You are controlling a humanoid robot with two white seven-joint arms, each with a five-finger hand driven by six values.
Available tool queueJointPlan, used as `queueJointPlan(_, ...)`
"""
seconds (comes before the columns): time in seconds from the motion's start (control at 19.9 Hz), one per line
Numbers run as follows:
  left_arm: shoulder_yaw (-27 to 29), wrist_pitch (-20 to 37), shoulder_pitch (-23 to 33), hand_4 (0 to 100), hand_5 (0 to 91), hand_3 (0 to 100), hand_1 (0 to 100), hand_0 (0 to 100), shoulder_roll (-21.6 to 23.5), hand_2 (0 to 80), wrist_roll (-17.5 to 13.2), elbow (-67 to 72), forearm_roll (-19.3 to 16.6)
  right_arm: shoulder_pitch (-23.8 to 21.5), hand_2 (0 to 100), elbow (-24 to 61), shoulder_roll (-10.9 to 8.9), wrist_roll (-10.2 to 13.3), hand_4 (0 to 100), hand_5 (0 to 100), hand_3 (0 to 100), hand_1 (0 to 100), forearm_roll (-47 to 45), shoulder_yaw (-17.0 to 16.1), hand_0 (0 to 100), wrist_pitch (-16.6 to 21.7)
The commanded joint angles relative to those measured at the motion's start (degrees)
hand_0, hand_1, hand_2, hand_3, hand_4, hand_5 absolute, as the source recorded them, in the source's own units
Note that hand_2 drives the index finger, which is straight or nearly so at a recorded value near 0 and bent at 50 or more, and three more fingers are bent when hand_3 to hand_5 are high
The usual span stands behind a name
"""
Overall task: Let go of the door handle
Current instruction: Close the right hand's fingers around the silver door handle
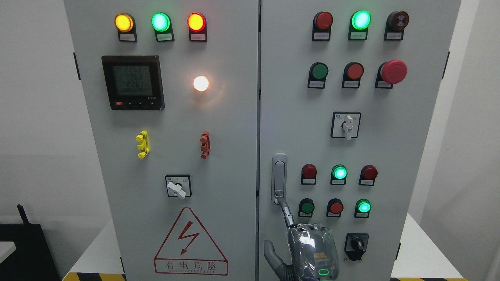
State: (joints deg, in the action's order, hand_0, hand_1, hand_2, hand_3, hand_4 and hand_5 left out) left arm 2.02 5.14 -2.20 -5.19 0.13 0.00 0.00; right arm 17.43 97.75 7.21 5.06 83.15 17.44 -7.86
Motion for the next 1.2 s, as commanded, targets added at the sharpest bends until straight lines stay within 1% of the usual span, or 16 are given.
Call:
queueJointPlan(0.0,0.0,0.0,0.0,0,0.0,0,39,12,0.0,0.0,0.0,-0.5,-1.6,-0.4,2,-0.3,0.09,-0.1,100,100,100,36,0.0,0.0,41,0.0)
queueJointPlan(0.7,0.0,0.0,0.0,0,0.0,0,39,12,0.0,0.0,0.0,-0.5,-1.6,-0.3,3,-0.2,-0.09,-0.1,100,100,100,36,-0.1,0.0,40,0.1)
queueJointPlan(0.85,0.0,0.0,0.0,0,0.0,0,39,12,0.0,0.0,0.0,-0.5,-1.6,-0.5,3,0.2,-0.09,0.5,100,100,100,36,-0.2,0.1,40,0.5)
queueJointPlan(1.0,0.0,0.0,0.0,0,0.0,0,39,12,0.0,0.0,0.0,-0.5,-1.6,-0.2,6,0.3,-0.18,2.2,100,99,100,36,-0.3,0.1,40,0.8)
queueJointPlan(1.15,0.0,0.0,0.0,0,0.0,0,39,12,0.0,0.0,0.0,-0.5,-1.6,-0.3,9,0.3,-0.09,2.5,100,99,100,35,-0.3,0.1,40,0.9)
